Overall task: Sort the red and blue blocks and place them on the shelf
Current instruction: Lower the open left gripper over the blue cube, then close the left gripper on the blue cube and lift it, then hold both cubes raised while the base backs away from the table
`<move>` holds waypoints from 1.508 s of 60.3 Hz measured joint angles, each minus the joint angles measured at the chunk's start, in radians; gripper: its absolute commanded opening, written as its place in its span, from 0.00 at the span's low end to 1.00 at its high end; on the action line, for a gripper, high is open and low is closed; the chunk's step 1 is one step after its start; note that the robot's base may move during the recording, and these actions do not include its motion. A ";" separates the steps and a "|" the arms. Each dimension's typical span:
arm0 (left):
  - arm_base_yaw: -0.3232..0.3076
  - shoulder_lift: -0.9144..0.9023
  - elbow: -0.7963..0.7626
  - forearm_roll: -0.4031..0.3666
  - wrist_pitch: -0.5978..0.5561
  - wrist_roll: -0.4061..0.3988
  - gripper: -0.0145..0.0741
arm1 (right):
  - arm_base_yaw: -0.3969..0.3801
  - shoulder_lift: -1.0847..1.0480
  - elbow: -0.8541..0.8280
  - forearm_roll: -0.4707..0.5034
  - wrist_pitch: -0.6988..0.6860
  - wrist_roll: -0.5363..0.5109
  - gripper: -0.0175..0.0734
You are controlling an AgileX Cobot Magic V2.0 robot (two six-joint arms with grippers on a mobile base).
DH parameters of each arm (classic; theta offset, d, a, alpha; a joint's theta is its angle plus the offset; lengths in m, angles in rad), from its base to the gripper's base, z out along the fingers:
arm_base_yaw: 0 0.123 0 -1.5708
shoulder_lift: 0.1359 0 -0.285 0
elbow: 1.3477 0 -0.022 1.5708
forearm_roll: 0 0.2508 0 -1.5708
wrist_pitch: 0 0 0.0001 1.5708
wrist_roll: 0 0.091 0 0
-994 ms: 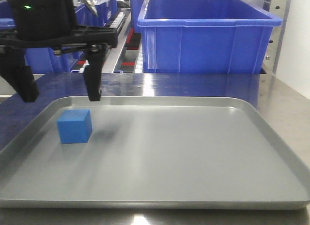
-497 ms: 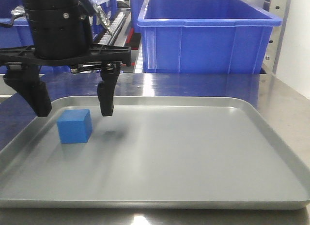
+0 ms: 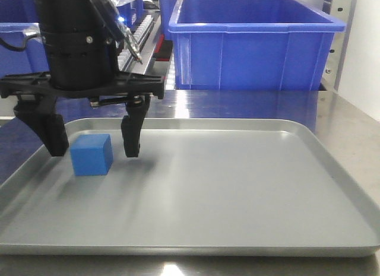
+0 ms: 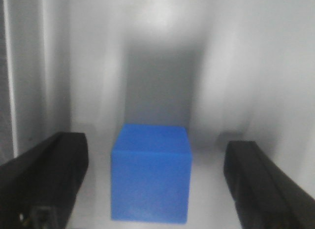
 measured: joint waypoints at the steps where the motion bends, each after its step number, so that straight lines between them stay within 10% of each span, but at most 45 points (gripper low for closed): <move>1: 0.000 0.002 0.000 0.000 0.000 0.000 0.75 | 0.000 0.000 0.000 0.000 0.000 0.000 0.27; 39: 0.004 0.001 0.000 -0.030 -0.002 0.015 0.30 | 0.000 0.000 0.000 0.000 0.000 0.000 0.27; 63: 0.044 -0.200 0.013 -0.140 -0.020 0.377 0.30 | 0.000 0.000 0.000 0.000 0.000 0.000 0.27; 74: 0.092 -0.375 0.154 -0.206 -0.199 0.580 0.30 | 0.000 0.000 0.000 0.000 0.000 0.000 0.27; 91: 0.223 -0.712 0.505 -0.248 -0.559 0.630 0.30 | 0.000 0.000 0.000 0.000 0.000 0.000 0.27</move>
